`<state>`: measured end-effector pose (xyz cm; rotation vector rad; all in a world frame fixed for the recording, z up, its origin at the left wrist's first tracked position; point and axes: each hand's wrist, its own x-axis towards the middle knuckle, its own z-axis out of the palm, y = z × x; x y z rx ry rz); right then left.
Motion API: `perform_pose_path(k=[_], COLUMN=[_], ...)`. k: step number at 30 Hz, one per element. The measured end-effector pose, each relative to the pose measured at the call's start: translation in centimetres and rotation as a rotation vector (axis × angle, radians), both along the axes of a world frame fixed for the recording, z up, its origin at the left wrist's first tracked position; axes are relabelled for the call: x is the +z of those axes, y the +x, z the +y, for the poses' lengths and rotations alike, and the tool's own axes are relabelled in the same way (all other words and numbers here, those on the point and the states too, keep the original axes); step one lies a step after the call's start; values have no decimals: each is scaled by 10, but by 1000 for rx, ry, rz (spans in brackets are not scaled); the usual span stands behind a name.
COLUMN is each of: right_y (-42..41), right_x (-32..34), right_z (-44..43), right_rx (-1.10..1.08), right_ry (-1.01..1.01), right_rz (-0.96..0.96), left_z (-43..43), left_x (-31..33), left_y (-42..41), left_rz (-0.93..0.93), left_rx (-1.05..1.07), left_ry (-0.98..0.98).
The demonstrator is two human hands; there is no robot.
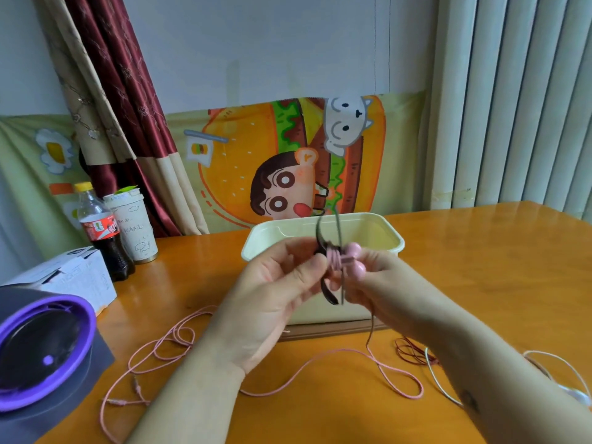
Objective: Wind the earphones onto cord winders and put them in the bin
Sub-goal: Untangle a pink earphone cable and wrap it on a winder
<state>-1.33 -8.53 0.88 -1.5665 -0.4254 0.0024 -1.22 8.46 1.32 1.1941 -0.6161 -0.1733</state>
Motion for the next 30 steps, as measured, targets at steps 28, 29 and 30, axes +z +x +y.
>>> perform_pose_path(k=[28,29,30], right_y=[-31,-32,-33], right_x=[32,34,34], right_z=[9,8,8], right_rx=[-245,-242,-237], right_ry=[-734,-729,-724], right_rz=[-434,-447,-460], left_z=[3,2,2], left_x=[-3,-3,-4], left_y=[7,7,7], left_rz=[257,268,264], left_rx=[305,285,281], left_ry=[-94,-93,-78])
